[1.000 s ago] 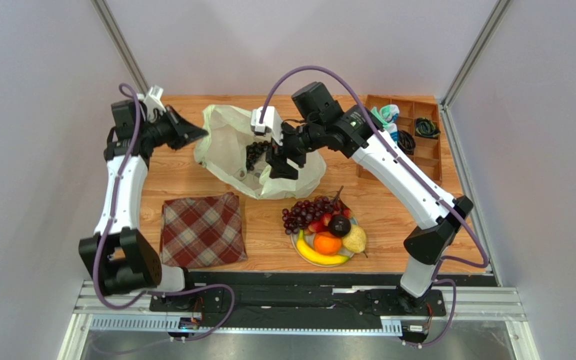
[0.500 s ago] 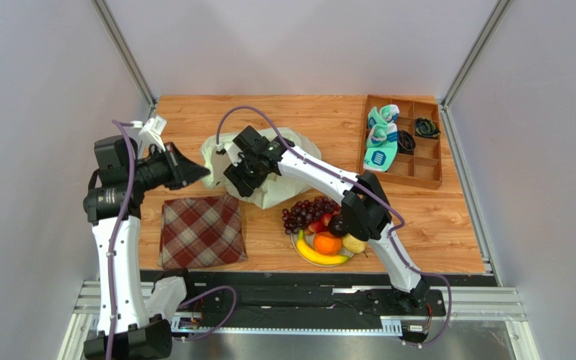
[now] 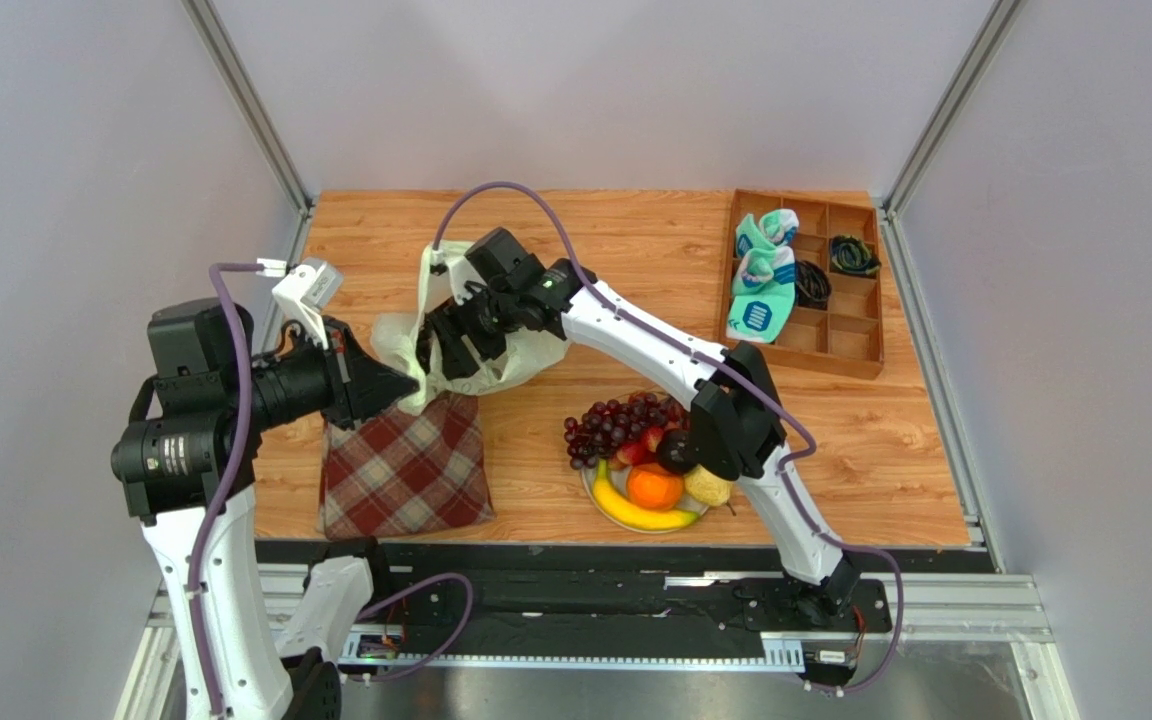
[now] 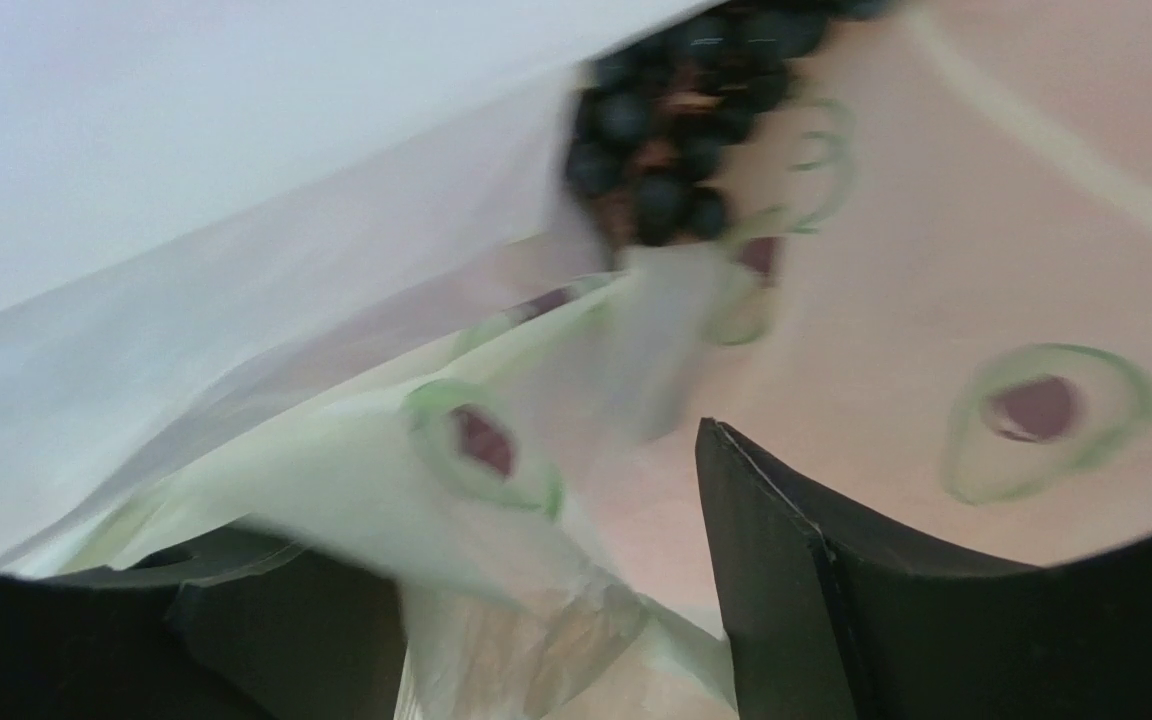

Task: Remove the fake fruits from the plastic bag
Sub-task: Adjust the plastic bag at the center of the board, then take out the fake fruit from the plastic bag, then place the fake fruit on the plate, then place the plastic bag at the center of the board, then reset both arms

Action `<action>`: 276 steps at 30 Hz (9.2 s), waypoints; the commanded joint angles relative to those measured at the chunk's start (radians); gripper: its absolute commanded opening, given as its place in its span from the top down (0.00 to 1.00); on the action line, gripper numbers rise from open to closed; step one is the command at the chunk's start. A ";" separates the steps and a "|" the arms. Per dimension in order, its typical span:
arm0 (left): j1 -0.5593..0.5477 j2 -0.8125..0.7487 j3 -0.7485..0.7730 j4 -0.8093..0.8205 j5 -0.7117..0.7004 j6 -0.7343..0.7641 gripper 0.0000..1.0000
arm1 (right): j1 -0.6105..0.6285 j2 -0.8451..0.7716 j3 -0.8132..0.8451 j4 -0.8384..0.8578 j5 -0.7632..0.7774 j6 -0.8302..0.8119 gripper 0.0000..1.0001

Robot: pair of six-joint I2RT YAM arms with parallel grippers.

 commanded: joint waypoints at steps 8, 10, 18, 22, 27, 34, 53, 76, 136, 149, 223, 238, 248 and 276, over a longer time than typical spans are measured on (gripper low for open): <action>-0.011 0.032 0.079 0.222 -0.205 -0.126 1.00 | -0.005 -0.083 0.013 -0.013 -0.328 -0.142 0.50; -0.011 0.060 0.145 0.250 -0.211 -0.133 1.00 | -0.007 -0.107 0.038 -0.050 -0.352 -0.179 0.69; 0.009 0.046 0.249 0.139 -0.251 -0.234 1.00 | 0.091 -0.366 -0.128 -0.172 -0.377 -0.418 1.00; 0.008 -0.028 0.184 0.113 -0.289 -0.207 1.00 | 0.116 -0.387 -0.274 -0.117 -0.450 -0.438 0.99; 0.038 -0.121 0.015 0.029 -0.383 -0.207 1.00 | 0.143 -0.347 -0.415 -0.108 -0.432 -0.469 0.92; 0.066 -0.181 -0.129 0.006 -0.516 -0.173 1.00 | 0.140 -0.299 -0.245 -0.191 -0.475 -0.497 0.28; 0.066 0.093 -0.029 0.524 -0.142 -0.377 1.00 | -0.038 -0.334 -0.009 0.069 -0.590 -0.095 0.18; 0.023 0.141 0.464 0.362 0.014 -0.379 1.00 | -0.038 -0.282 0.012 0.226 -0.221 0.066 0.59; 0.043 -0.388 -0.304 0.222 -0.371 -0.178 1.00 | 0.148 -0.356 -0.374 -0.055 -0.254 -0.305 1.00; 0.043 -0.267 -0.312 0.486 -0.345 -0.244 1.00 | -0.091 -0.454 -0.067 -0.012 -0.311 -0.221 1.00; -0.023 0.135 -0.301 0.871 -0.334 -0.483 0.27 | -0.469 -1.152 -0.981 0.005 -0.242 -0.355 1.00; 0.044 0.073 -0.352 0.882 -0.317 -0.508 0.28 | -0.433 -1.160 -1.050 -0.021 -0.276 -0.368 1.00; 0.047 0.077 -0.354 0.896 -0.305 -0.515 0.28 | -0.403 -1.201 -1.119 -0.035 -0.311 -0.322 0.90; 0.046 0.106 -0.257 0.745 -0.456 -0.308 0.01 | -0.631 -1.112 -1.045 0.128 0.563 -0.122 0.00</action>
